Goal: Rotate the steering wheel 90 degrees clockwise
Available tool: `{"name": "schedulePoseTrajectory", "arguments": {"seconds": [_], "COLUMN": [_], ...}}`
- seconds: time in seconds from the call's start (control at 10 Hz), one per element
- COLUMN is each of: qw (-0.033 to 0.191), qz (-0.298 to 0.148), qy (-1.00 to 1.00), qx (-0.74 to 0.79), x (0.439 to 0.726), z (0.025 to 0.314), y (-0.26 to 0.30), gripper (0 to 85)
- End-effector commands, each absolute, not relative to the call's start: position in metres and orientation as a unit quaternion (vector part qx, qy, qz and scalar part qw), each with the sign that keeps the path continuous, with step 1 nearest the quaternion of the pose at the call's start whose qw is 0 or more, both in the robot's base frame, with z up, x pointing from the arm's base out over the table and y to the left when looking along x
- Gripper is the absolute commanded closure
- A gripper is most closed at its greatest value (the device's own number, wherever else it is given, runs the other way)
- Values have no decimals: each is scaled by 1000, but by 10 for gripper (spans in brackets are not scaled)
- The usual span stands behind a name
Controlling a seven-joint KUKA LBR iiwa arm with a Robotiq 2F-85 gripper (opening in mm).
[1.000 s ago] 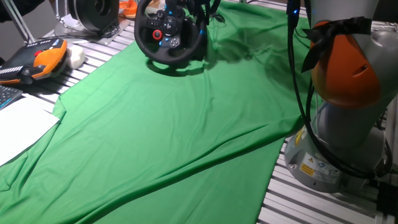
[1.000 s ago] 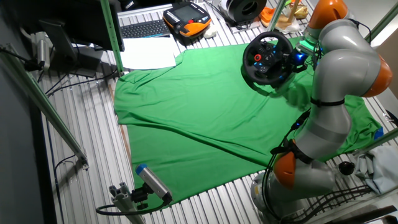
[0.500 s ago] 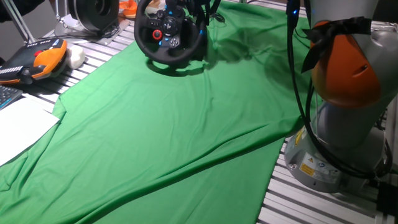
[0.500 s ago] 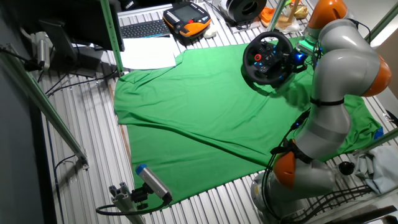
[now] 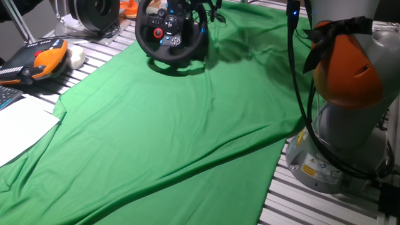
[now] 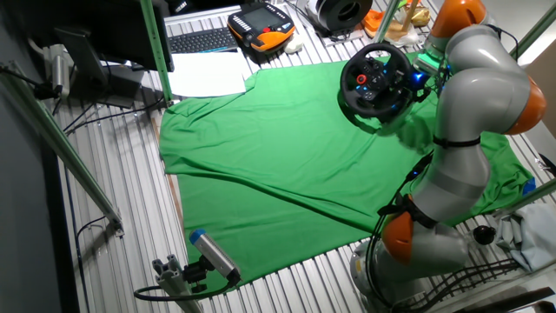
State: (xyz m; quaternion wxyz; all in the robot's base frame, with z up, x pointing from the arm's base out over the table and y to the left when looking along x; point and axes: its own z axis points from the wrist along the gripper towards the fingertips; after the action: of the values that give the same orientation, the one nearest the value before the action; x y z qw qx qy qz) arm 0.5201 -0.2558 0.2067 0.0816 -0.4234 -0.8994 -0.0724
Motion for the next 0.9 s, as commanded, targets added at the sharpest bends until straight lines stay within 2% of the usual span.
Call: {"name": "schedulePoseTrajectory", "arguments": {"seconds": [0.0,0.2,0.4,0.5,0.6,0.7,0.8], "qw": [82,91,83,77,75,74,83], "qz": [-69,-66,-63,-58,-59,-61,-55], "qy": [-900,-910,-923,-936,-949,-958,-965], "qx": [-422,-400,-372,-339,-301,-269,-243], "x": [521,521,520,519,519,519,519], "z": [214,231,241,244,244,244,244], "y": [-252,-245,-233,-228,-228,-228,-227], "gripper": [170,170,510,510,850,850,850]}}
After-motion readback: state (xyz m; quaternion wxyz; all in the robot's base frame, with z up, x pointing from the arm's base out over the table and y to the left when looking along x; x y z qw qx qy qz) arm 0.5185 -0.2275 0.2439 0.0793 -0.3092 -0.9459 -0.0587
